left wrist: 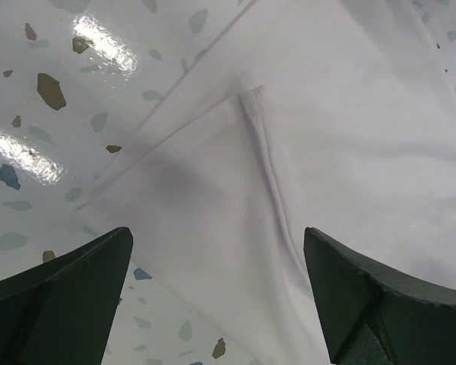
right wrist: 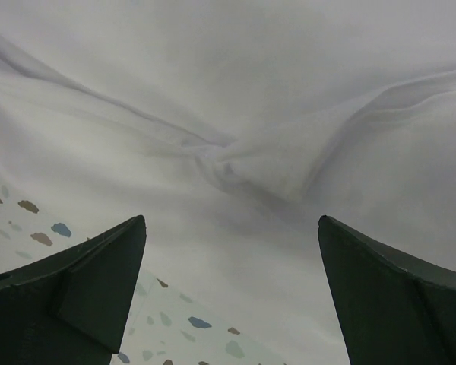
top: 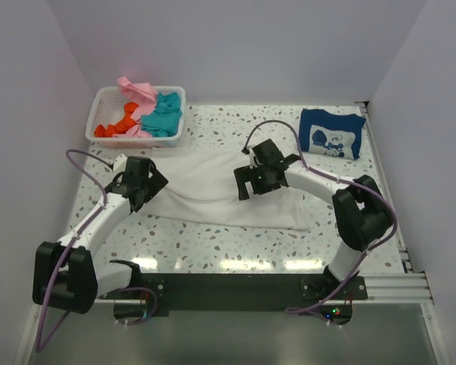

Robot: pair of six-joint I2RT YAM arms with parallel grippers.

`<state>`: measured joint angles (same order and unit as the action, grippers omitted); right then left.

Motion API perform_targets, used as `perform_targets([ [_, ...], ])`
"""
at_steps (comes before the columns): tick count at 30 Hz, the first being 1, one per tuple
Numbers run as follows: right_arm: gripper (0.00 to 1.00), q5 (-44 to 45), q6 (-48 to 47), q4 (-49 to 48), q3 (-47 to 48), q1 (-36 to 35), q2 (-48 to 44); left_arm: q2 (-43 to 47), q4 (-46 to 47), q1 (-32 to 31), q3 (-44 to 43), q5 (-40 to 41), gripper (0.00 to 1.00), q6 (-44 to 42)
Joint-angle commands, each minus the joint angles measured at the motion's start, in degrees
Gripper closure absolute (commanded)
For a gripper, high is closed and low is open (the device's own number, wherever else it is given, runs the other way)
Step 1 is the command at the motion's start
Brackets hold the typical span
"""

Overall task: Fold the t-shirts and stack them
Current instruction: Fold the tshirt

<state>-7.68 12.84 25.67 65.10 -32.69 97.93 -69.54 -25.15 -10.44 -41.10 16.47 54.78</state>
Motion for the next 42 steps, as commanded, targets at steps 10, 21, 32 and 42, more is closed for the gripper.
perform_targets([
  [10,0.01,-4.88,1.04,-4.05,13.99,-4.05,11.75,11.43,-8.86,0.42,1.20,7.87,0.00,-0.91],
  [21,0.01,6.18,0.96,2.89,17.71,-5.28,8.01,10.49,-8.18,0.42,-0.56,4.63,0.00,-2.75],
  [32,0.01,21.31,8.16,8.69,-4.70,-3.79,-9.16,-3.66,6.15,0.24,-0.99,-8.82,0.00,-6.01],
  [42,0.01,20.60,9.57,7.37,-12.71,1.40,-6.96,-8.60,0.81,0.15,1.11,-3.55,0.00,-7.32],
])
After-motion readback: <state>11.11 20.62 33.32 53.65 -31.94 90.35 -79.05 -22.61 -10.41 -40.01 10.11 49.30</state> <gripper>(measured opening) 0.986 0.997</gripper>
